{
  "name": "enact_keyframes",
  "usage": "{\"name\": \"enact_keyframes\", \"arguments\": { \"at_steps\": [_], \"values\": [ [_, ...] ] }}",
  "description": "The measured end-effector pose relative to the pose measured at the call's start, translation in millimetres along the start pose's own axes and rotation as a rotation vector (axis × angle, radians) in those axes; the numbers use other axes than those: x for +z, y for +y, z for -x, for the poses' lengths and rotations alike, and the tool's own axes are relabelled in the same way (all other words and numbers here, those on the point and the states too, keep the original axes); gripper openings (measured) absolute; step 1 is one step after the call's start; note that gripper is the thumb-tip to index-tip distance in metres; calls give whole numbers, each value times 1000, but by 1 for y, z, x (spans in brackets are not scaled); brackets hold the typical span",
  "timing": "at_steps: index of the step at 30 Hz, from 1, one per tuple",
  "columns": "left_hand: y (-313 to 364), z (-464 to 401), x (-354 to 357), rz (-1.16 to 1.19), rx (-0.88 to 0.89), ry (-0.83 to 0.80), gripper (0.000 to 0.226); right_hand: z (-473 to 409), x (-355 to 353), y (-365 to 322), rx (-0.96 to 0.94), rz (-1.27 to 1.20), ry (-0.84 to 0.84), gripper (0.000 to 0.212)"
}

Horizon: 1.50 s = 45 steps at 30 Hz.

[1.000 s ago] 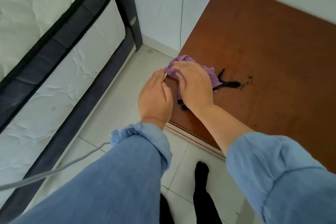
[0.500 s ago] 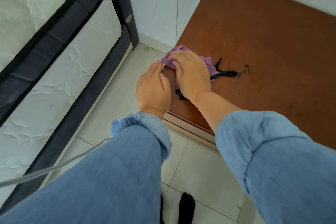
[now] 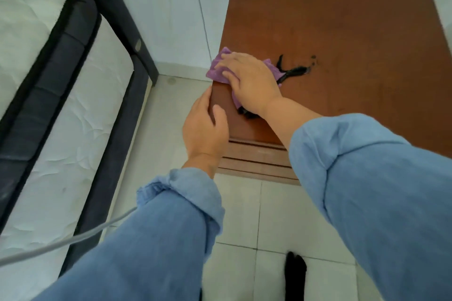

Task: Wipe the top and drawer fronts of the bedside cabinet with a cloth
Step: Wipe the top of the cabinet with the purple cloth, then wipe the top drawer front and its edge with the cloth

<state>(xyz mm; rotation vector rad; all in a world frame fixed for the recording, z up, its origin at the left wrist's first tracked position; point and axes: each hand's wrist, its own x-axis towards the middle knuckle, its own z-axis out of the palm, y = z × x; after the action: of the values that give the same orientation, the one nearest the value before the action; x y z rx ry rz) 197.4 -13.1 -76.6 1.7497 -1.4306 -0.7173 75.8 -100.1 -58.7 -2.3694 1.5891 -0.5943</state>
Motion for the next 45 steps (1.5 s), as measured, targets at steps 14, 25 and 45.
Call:
{"name": "enact_keyframes", "arguments": {
  "at_steps": [14,25,45],
  "values": [
    [-38,28,-29,-54,-94,-215,31,76,13,-53,130,-133,128,25],
    [-27,59,-35,-82,-83,-291,49,224,-22,-47,529,-273,146,23],
    [-47,63,74,8,153,604,66,297,-42,133,300,219,905,29]
  ]
}}
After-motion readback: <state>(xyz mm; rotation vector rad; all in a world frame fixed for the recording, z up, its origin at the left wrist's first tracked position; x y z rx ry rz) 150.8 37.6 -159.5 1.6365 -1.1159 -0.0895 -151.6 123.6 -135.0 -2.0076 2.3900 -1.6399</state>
